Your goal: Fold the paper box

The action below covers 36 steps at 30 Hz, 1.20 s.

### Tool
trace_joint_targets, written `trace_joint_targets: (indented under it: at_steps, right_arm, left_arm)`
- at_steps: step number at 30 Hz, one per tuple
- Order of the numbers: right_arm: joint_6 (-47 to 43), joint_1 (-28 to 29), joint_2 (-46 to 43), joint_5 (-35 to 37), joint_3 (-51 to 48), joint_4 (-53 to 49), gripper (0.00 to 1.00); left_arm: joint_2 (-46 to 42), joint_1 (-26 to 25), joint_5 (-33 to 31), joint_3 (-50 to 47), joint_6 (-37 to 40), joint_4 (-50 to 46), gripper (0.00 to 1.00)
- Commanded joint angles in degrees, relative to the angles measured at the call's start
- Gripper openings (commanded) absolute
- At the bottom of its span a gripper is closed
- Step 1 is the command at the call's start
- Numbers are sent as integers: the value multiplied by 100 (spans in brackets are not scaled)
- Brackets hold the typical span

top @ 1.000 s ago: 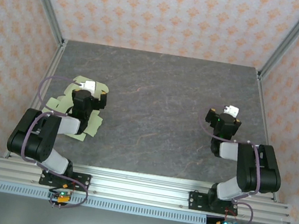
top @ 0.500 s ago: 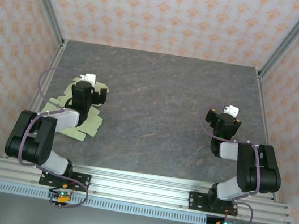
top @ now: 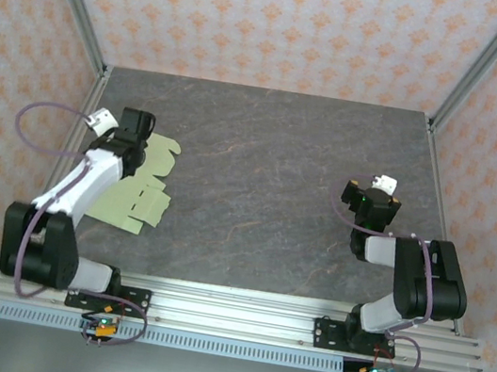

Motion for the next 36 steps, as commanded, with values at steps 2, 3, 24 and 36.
trace_joint_targets:
  at_steps: [2,3,24,36]
  right_arm:
    - [74,-47,-39,-71,55,40,99]
    - [78,-47,-36,-70,55,38,99]
    - [76,-47,-39,-67,68,29,99]
    - [89,-47,-34,-74,79,10,99]
  left_arm:
    - [903,191,571,428,-447,-918,100]
    - [995,240,882,373,-463,-740,100]
    - [1093,-2844,3393,-903,-2338,1772,100]
    - [868,-4379,2665,668,-1457,1076,100]
